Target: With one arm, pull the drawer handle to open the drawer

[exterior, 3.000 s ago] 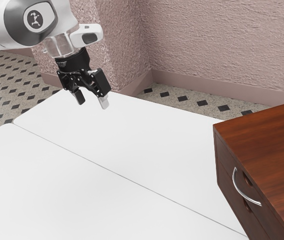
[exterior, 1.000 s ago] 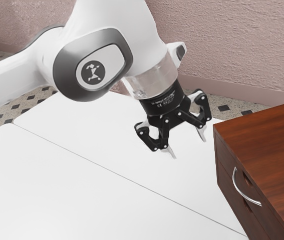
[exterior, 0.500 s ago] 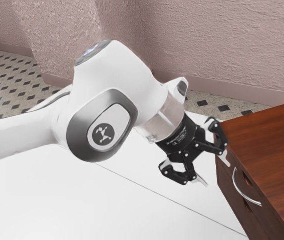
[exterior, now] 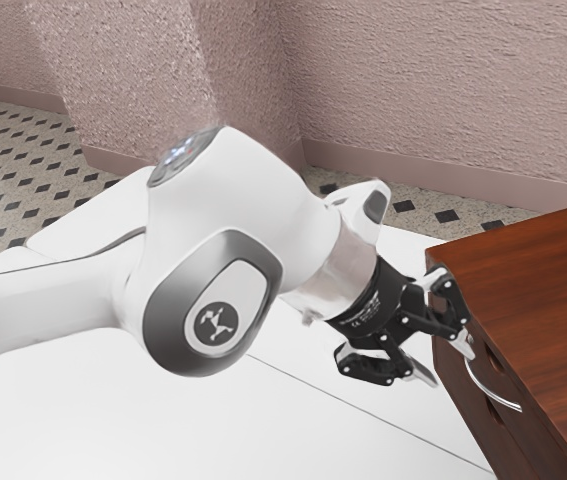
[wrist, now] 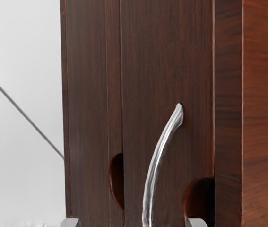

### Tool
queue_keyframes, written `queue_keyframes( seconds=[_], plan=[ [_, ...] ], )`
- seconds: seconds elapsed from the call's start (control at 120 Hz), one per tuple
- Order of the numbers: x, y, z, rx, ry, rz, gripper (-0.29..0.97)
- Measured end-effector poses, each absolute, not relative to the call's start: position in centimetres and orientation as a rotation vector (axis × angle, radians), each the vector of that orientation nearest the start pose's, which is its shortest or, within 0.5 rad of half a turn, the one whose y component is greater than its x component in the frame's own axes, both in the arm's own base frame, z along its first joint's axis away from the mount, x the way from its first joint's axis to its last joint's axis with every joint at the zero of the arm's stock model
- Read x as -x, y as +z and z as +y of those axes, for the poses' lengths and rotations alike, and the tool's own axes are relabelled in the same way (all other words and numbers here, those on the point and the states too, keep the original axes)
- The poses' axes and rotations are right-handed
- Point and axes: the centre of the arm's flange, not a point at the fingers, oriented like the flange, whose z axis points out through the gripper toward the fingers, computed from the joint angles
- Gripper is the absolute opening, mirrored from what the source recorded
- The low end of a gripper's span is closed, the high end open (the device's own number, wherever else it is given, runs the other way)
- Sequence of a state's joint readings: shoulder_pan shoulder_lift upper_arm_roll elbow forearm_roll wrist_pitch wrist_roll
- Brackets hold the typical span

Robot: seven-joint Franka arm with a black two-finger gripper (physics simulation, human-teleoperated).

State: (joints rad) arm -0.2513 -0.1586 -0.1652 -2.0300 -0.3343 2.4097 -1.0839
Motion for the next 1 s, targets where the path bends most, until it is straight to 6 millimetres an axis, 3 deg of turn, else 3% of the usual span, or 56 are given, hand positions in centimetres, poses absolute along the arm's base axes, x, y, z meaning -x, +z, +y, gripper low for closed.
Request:
queue_keyframes(
  seconds=[1.0],
  plan=[
    [-51.2,54.2,-23.7,-2.415,0.346,0.911,0.04]
  ],
)
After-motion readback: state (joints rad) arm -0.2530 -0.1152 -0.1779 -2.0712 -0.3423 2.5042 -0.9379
